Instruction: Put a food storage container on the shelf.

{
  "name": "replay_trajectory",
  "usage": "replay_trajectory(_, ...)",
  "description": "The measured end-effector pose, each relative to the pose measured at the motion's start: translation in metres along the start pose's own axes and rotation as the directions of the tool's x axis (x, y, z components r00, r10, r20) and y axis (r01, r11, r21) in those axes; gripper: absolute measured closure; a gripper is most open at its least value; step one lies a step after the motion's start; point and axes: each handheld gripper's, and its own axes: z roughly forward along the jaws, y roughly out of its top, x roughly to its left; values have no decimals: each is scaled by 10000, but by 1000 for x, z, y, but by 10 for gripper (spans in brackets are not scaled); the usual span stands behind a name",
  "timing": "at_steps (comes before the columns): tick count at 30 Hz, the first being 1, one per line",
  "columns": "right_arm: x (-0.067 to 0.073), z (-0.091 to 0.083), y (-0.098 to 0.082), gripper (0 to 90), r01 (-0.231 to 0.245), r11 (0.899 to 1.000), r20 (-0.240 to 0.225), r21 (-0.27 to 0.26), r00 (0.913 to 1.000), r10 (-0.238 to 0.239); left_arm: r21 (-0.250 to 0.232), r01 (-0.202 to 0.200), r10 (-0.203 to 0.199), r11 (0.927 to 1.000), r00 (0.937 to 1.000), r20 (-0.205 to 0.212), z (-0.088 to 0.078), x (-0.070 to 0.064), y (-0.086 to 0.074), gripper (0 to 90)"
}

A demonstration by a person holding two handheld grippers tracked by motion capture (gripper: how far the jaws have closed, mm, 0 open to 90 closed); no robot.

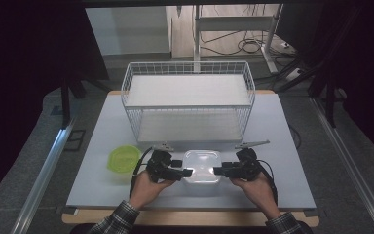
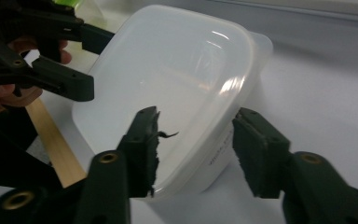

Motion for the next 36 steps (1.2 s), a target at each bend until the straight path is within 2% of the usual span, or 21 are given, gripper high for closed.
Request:
replay_trajectory(2,2,-6,-3,621,-295,9995,-77,-81,9995,294,27,45,-45,10000,9999,-161,-5,-4,-1,505)
replay_trajectory(3,2,-6,-3,621,-295,9995,-77,-81,9995,294,8,151,-150,9999,9997,-205,-7,-6,-2,505)
replay_trajectory(5,3,-10,-5,665,-481,9987,-174,-160,9987,478,-19,231,-231,9997,9994,-242,-12,-9,-4,576)
replay_trajectory(8,6,-12,-8,701,-793,9964,-186,-295,9967,788,-144,519,-523,9986,9980,-351,-14,-12,-7,622)
replay_trajectory(15,9,-14,-9,741,-956,9931,-58,-678,9954,954,-642,920,-943,9937,9950,-340,-18,-12,-10,687)
replay_trajectory(19,12,-14,-10,776,-804,9919,209,-981,9963,829,-930,992,-1038,9907,9935,-463,-21,-13,-11,763)
replay_trajectory(20,14,-14,-10,784,-588,9926,356,-1058,9974,629,-1046,1005,-1069,9894,9926,-577,-22,-13,-11,770)
replay_trajectory(24,18,-12,-11,784,-234,9925,636,-1199,9975,312,-1200,1055,-1140,9871,9913,-663,-22,-11,-12,782)
replay_trajectory(27,20,-10,-11,784,28,9916,793,-1292,9968,75,-1293,935,-1052,9872,9906,-875,-23,-11,-12,785)
replay_trajectory(30,22,-11,-8,784,180,9887,744,-1485,9972,-70,-1543,850,-1003,9844,9904,-946,-28,-12,-10,785)
replay_trajectory(36,26,-15,0,784,432,9836,717,-1751,9969,-310,-1733,664,-861,9826,9903,-1092,-35,-13,-3,785)
